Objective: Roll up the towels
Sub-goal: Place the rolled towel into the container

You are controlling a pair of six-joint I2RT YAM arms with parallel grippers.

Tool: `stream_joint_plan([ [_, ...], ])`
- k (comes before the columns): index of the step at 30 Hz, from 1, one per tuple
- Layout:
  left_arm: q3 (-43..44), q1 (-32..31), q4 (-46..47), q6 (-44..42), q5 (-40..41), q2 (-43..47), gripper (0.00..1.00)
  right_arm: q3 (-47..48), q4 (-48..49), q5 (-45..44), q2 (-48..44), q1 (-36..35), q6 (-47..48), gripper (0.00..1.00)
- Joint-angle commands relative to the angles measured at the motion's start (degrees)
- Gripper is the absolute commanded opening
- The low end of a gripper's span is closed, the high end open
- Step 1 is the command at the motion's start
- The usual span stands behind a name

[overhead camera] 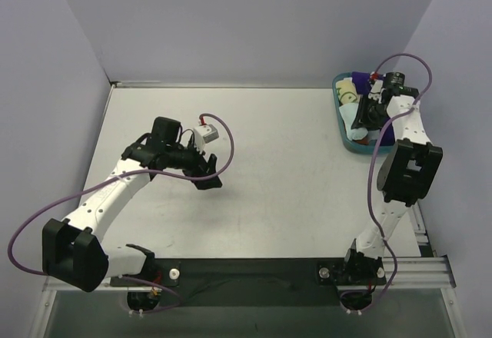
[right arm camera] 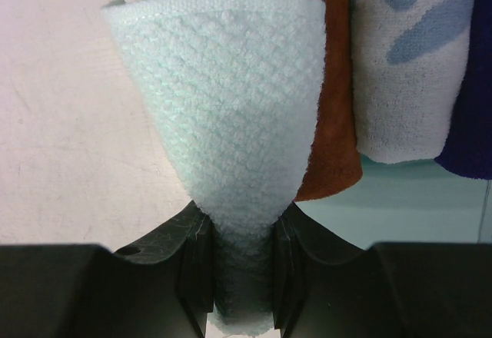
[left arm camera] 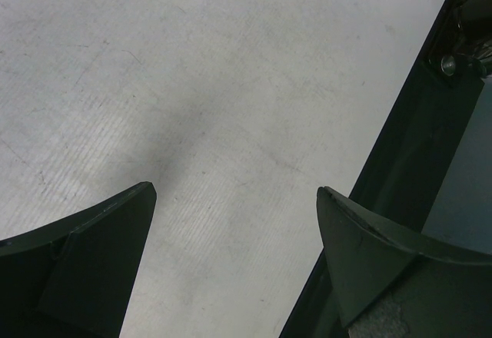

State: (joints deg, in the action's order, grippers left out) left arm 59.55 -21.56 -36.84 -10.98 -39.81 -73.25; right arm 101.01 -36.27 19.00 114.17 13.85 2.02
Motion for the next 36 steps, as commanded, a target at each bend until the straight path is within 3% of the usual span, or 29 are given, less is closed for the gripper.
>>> stream_joint_plan([
  [1,0.3,0.5,0.2,0.1,-2.5,0.7,0.97,-0.9,-1.7,-2.7,0.5,-0.5,-1.1,0.00],
  [8,0.0,0.6,0.4,0.3,-3.3,0.8,0.97,-1.1,-1.8,-4.1,3.3,-0.6,-0.9,0.00],
  [16,-0.4,0.7,0.5,0.3,-3.3,0.7,0.97,-0.6,-2.0,-5.0,5.2,-1.4,1.3,0.08],
  [21,-0.4,0.7,0.5,0.3,-3.3,0.8,0.97,-0.9,-2.6,-4.4,3.6,-1.5,1.8,0.33],
  [25,-0.3,0.7,0.4,0.3,-3.3,1.0,0.97,-0.7,-2.8,-4.1,1.2,-1.5,1.9,0.47],
  [36,-0.5,0.7,0.4,0.3,-3.3,1.2,0.97,1.7,-4.2,-4.7,-0.4,-1.4,2.4,0.63],
])
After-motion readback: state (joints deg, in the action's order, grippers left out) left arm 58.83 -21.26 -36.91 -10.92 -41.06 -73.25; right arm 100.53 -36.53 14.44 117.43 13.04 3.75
